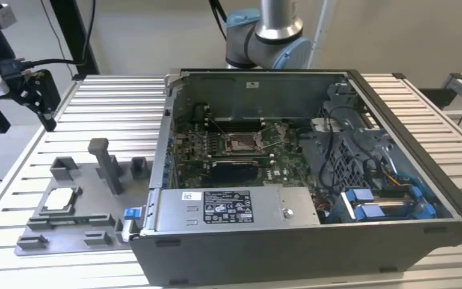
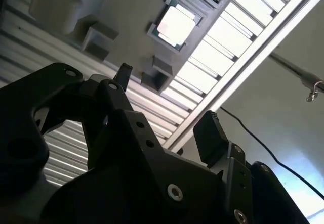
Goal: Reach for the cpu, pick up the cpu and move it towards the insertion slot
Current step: 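Pick up the cpu and move it towards the insertion slot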
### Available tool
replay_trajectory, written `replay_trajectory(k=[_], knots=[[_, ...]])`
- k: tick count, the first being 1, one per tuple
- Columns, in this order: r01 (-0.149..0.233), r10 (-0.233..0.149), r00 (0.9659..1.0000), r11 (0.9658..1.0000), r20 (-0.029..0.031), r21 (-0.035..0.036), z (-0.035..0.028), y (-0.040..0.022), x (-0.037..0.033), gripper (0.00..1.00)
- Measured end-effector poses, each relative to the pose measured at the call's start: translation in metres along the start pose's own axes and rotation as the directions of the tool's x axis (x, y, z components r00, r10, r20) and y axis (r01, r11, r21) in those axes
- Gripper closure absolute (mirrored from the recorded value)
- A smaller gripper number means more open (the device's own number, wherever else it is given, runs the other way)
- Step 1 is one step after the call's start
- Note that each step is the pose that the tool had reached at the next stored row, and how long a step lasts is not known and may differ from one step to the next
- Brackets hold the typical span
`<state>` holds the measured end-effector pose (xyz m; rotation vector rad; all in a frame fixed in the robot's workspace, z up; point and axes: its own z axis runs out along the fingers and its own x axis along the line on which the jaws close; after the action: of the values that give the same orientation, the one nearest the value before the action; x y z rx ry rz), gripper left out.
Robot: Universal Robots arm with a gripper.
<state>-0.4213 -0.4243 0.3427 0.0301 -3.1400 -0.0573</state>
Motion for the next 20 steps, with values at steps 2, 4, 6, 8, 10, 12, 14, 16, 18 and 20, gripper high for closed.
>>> replay_trajectory(k=[2, 4, 6, 8, 10, 12, 14, 16, 18, 20], knots=[[0.0, 0.0, 1.0, 1.0, 0.0, 0.0, 0.0021, -0.0001, 0.0, 0.0], [0.0, 0.0, 1.0, 1.0, 0.0, 0.0, 0.0046, -0.0002, 0.0, 0.0], [0.0, 0.0, 1.0, 1.0, 0.0001, 0.0, 0.0077, -0.0003, 0.0, 0.0], [0.0, 0.0, 1.0, 1.0, 0.0, 0.0, 0.0111, -0.0004, 0.0, 0.0], [0.0, 0.0, 1.0, 1.0, 0.0, 0.0, 0.0147, -0.0005, 0.0, 0.0], [0.0, 0.0, 1.0, 1.0, 0.0001, 0.0, 0.0184, -0.0007, 0.0, 0.0], [0.0, 0.0, 1.0, 1.0, 0.0, 0.0, 0.022, -0.0012, 0.0, 0.0], [0.0, 0.0, 1.0, 1.0, 0.0, 0.0, 0.0256, -0.0017, 0.0, 0.0], [0.0, 0.0, 1.0, 1.0, 0.0001, -0.0001, 0.0292, -0.0023, 0.0001, 0.0], [0.0, 0.0, 1.0, 1.0, 0.0001, 0.0, 0.0325, -0.0025, 0.0, 0.0]])
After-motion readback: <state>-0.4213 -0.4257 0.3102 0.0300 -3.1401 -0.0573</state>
